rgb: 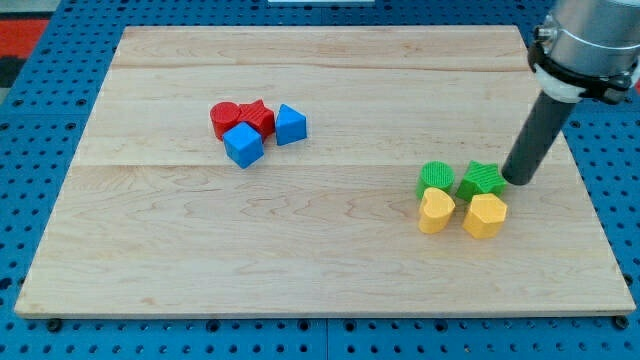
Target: Push the yellow hexagon into the yellow heart
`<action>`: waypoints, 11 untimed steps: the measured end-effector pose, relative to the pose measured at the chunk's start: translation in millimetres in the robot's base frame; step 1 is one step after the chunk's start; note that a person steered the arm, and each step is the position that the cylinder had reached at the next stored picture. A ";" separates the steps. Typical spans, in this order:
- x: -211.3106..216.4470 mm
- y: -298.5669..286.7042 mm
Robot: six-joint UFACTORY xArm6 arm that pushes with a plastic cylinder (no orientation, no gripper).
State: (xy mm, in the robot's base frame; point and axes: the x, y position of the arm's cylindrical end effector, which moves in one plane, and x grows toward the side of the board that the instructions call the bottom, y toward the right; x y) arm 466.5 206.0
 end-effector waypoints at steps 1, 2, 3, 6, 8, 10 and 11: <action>0.1 -31.0; 8.4 -35.0; 13.6 23.9; 68.5 -0.8; 60.2 -32.1; 62.1 -27.9; 42.3 1.2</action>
State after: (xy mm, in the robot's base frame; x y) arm 508.8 207.3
